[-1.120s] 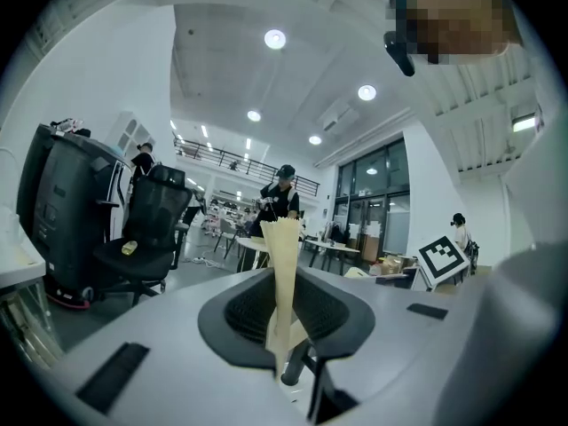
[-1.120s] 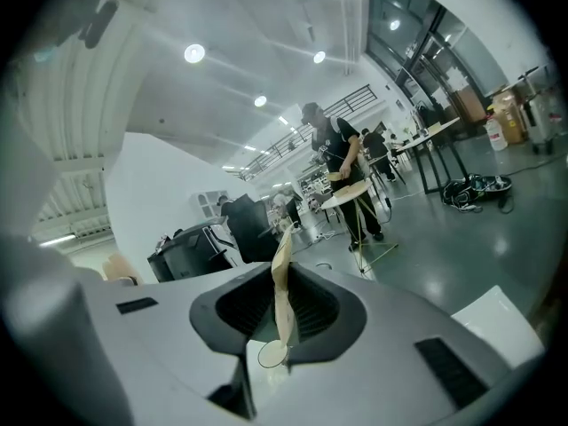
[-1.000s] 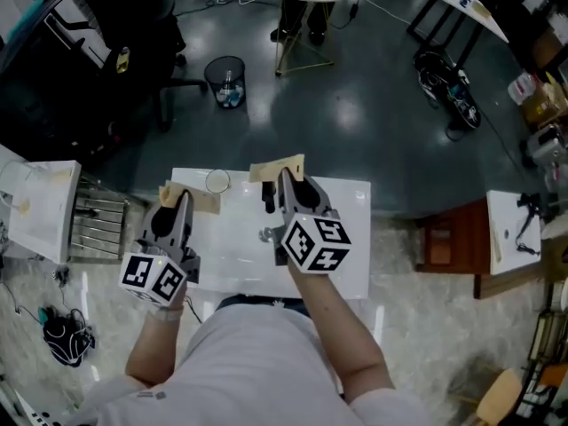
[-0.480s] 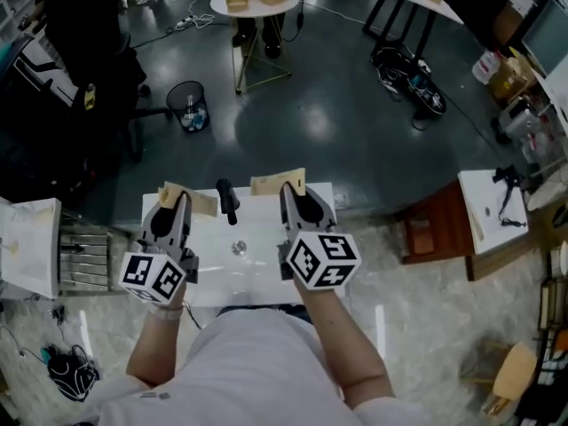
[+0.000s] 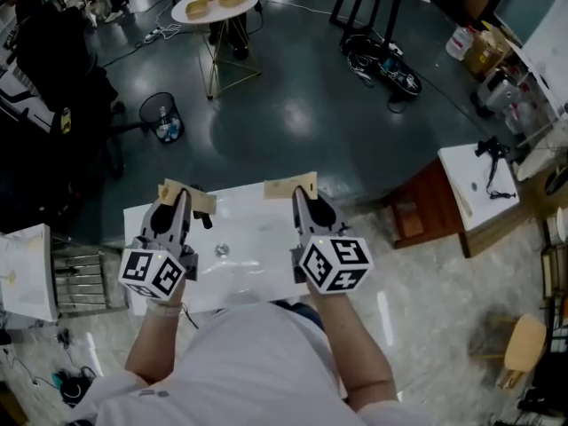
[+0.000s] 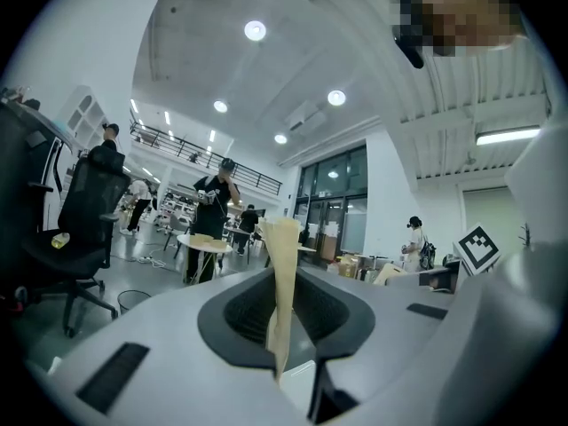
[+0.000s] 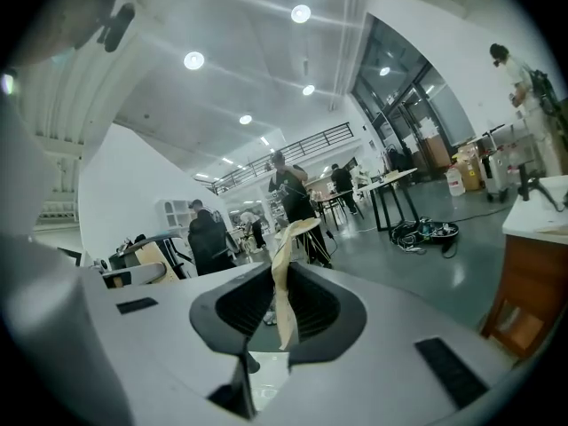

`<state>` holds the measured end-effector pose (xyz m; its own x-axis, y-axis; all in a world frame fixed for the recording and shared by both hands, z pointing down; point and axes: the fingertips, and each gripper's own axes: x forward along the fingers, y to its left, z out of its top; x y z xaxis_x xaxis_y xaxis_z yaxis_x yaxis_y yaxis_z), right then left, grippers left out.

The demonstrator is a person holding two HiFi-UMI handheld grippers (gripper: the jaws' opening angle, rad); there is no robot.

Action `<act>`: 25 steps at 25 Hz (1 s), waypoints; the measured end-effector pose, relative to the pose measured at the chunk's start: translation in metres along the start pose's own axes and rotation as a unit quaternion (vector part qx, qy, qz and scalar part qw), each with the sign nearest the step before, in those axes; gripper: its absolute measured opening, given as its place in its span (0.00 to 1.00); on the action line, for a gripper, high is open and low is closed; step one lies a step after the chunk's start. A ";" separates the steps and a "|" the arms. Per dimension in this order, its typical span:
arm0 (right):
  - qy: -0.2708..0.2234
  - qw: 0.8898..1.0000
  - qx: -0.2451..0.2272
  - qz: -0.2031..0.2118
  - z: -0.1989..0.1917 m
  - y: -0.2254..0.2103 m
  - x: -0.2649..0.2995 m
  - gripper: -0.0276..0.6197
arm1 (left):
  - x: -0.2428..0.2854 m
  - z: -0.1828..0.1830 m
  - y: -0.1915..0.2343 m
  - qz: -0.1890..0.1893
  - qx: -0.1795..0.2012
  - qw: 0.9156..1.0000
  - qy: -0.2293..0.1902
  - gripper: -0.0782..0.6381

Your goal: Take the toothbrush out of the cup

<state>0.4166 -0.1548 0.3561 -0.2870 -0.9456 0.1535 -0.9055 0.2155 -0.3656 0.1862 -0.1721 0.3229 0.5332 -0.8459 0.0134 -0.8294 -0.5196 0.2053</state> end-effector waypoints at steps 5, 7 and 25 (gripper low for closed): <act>0.000 1.000 0.002 -0.021 0.002 -0.024 -0.017 0.14 | 0.013 -0.007 -0.017 -0.018 0.000 1.000 0.011 0.20; 0.001 1.000 0.001 -0.027 0.000 -0.030 -0.023 0.14 | 0.015 -0.011 -0.022 -0.023 0.000 1.000 0.015 0.20; 0.015 0.999 -0.016 -0.048 -0.010 -0.043 -0.031 0.14 | 0.022 -0.026 -0.035 -0.035 -0.005 0.999 0.040 0.20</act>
<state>0.4610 -0.1321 0.3759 -0.2072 -0.9544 0.2150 -0.9389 0.1323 -0.3177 0.2311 -0.1699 0.3417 0.6016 -0.7952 0.0761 -0.7882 -0.5753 0.2186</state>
